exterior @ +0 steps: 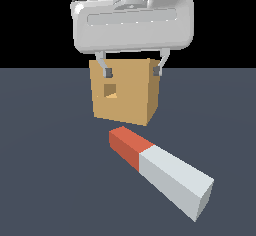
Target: Insert the peg into the horizontal hole in a box.
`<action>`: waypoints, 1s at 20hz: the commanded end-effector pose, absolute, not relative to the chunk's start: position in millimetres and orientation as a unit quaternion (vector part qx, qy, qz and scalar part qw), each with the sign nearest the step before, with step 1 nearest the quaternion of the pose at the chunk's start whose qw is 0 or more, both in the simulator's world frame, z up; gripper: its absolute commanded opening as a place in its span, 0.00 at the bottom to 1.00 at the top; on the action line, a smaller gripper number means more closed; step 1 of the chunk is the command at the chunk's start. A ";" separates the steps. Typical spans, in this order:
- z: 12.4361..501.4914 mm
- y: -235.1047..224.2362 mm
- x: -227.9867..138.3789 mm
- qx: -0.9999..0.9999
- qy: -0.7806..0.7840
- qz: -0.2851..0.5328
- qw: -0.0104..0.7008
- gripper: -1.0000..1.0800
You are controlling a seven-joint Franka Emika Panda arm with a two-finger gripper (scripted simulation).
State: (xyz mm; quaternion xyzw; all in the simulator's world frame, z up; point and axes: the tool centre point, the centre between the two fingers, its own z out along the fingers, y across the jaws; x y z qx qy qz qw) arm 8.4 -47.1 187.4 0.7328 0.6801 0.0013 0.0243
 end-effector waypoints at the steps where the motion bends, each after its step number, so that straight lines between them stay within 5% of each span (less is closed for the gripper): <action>1: 187.4 -47.1 8.4 0.733 0.680 0.001 0.024 0.96; 20: 158.2 -71.9 17.4 0.664 0.747 0.002 0.018 0.96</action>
